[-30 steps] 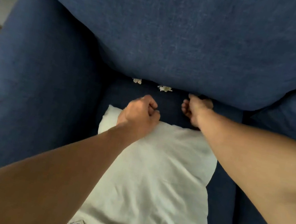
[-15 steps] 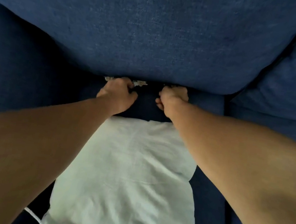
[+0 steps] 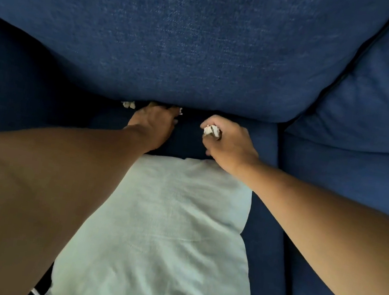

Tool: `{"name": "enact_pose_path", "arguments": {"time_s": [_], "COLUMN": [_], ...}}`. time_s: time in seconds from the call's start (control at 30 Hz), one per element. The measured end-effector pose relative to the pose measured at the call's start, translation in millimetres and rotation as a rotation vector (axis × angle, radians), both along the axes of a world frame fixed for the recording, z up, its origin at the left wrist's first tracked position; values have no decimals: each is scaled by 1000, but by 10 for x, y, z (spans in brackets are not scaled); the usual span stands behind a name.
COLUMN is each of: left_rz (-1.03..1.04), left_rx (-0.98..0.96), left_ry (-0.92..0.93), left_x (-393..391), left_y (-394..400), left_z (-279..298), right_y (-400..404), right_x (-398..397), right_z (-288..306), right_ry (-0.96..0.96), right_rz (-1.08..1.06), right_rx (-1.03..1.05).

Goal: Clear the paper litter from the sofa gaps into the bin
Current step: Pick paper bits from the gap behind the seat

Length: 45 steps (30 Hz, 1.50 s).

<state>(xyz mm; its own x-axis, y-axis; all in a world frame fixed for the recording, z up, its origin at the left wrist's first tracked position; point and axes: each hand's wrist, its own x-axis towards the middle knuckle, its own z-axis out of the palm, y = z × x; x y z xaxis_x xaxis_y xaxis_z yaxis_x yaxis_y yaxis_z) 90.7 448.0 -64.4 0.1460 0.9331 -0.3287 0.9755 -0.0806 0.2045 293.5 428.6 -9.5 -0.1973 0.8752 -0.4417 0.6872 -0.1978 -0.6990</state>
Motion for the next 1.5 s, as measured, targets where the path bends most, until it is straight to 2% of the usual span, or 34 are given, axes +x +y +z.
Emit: {"name": "enact_pose_path", "arguments": {"time_s": [0.13, 0.4, 0.53, 0.63, 0.7, 0.93, 1.13, 1.23, 1.37, 1.5], "left_rz": [-6, 19, 28, 147, 221, 319, 311, 272, 221, 242], "left_rx": [41, -52, -99, -86, -84, -164, -245, -245, -252, -251], "left_ry": [9, 65, -94, -258, -302, -258, -226, -214, -208, -250], "left_x": [51, 133, -14, -310, -530, -1265, -1585, -1608, -1674, -1701], "left_y": [17, -83, -302, -412, -449, -764, -1143, -1294, -1391, -1403], "left_z": [-8, 34, 154, 272, 359, 569, 701, 734, 715, 681], "right_y": [10, 67, 67, 41, 27, 65, 176, 203, 266, 185], "right_x": [86, 85, -97, -374, -601, -1621, -2265, -2438, -2451, -2315], "right_z": [20, 197, 227, 209, 157, -184, -457, -642, -843, -717], "right_ry": [-6, -122, -243, -260, -273, -244, -416, -476, -564, -527], "right_rz": [48, 6, -10, 25, 88, 301, 315, 334, 321, 346], "right_rx": [62, 64, -45, -80, -67, 10, -39, -46, 70, 189]}}
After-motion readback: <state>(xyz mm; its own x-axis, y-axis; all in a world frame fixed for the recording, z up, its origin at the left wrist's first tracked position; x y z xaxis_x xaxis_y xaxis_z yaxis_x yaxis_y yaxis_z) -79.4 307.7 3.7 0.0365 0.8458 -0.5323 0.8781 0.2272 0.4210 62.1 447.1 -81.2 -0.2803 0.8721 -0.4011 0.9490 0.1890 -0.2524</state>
